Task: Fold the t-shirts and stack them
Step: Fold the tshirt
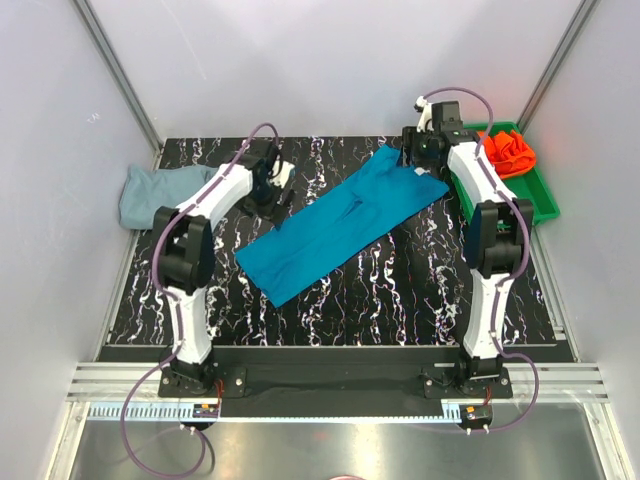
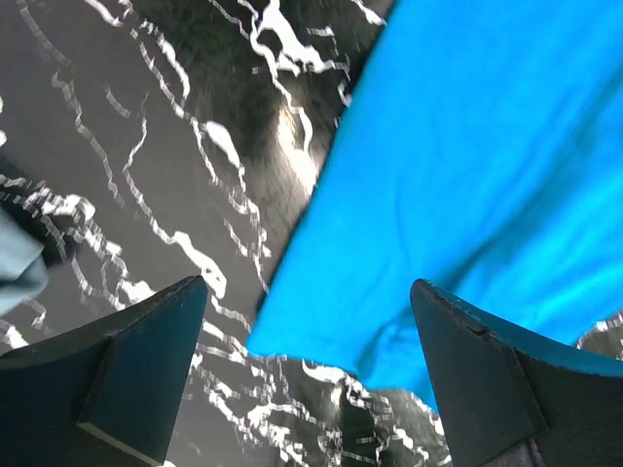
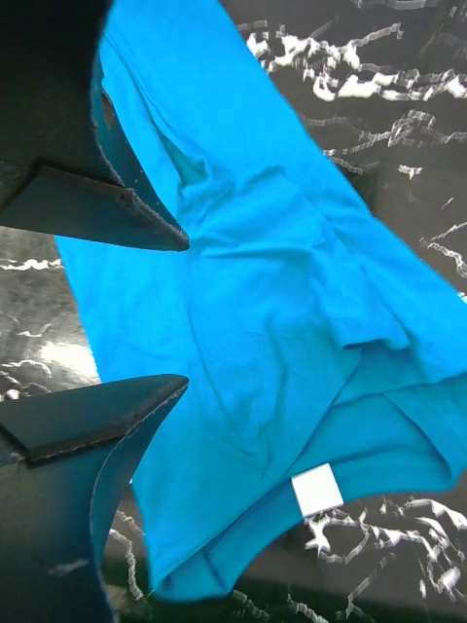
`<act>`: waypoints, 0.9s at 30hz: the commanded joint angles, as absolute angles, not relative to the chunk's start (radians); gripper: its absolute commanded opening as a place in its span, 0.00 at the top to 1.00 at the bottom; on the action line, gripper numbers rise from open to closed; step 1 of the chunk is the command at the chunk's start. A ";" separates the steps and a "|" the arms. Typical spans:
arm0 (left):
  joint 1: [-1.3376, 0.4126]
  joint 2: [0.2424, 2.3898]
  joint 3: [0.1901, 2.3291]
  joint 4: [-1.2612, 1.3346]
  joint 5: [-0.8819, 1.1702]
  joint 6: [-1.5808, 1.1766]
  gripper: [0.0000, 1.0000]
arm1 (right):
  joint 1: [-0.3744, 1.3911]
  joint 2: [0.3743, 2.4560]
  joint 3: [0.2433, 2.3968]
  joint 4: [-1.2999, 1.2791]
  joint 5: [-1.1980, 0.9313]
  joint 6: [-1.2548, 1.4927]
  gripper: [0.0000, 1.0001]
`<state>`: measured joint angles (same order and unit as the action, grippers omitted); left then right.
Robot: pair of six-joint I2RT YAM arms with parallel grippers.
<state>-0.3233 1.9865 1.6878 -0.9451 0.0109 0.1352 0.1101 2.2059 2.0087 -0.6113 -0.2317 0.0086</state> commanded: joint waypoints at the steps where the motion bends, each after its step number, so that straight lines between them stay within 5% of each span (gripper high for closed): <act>1: -0.318 2.084 1.744 -0.954 0.049 0.147 0.08 | 0.123 2.128 1.919 -0.580 -0.213 0.021 0.38; 16: -0.242 2.206 1.767 -0.986 0.136 0.141 0.14 | 0.051 2.170 1.789 -0.617 -0.239 0.092 0.39; 27: -0.242 2.091 1.540 -1.029 0.252 0.143 0.31 | 0.038 2.322 1.897 -0.618 -0.273 0.113 0.39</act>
